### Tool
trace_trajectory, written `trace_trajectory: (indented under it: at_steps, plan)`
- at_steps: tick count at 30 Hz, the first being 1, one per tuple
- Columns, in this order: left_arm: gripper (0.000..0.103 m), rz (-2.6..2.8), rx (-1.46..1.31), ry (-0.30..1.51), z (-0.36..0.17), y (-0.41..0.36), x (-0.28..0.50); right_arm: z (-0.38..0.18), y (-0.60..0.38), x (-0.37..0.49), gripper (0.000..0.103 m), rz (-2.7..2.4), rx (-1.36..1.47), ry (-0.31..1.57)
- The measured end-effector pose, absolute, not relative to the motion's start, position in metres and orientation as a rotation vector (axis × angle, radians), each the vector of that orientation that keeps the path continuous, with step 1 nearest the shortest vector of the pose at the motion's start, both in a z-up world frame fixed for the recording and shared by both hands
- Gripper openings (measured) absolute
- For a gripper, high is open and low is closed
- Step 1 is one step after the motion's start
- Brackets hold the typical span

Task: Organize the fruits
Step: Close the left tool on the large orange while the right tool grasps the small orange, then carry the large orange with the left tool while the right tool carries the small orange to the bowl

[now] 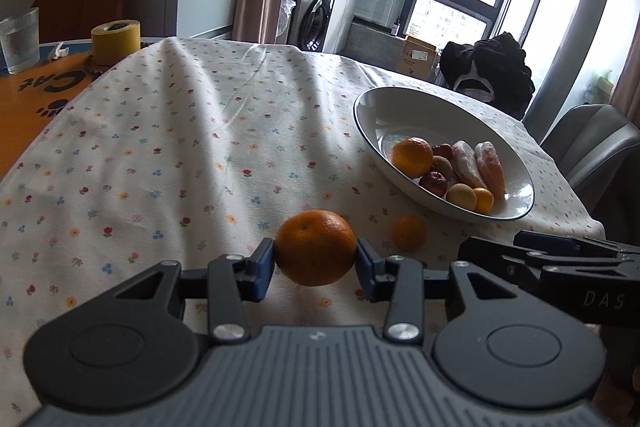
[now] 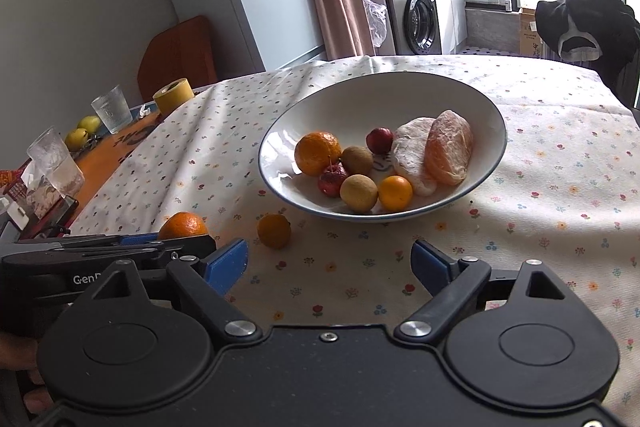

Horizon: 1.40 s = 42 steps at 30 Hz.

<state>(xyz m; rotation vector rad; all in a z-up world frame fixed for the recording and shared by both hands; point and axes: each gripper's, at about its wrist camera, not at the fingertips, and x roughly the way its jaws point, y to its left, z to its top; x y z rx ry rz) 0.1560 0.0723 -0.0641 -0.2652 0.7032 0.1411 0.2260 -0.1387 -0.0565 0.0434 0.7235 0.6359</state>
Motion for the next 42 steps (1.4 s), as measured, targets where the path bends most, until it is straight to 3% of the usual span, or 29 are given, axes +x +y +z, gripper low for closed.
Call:
trace_trajectory:
  at_steps: [11,13,26,29,42]
  plan:
    - [0.042,0.197,-0.274,0.679,-0.060,0.093,0.143,-0.053,-0.114,0.229,0.086,0.656,0.011,0.726]
    - [0.042,0.204,-0.276,0.677,-0.059,0.097,0.142,-0.055,-0.108,0.231,0.078,0.662,0.004,0.742]
    - [0.042,0.237,-0.300,0.673,-0.059,0.115,0.133,-0.064,-0.078,0.241,0.049,0.693,-0.035,0.786]
    - [0.042,0.236,-0.301,0.673,-0.058,0.114,0.133,-0.067,-0.077,0.243,0.022,0.694,-0.032,0.803]
    - [0.042,0.220,-0.276,0.661,-0.048,0.100,0.141,-0.052,-0.098,0.233,0.021,0.694,-0.028,0.782]
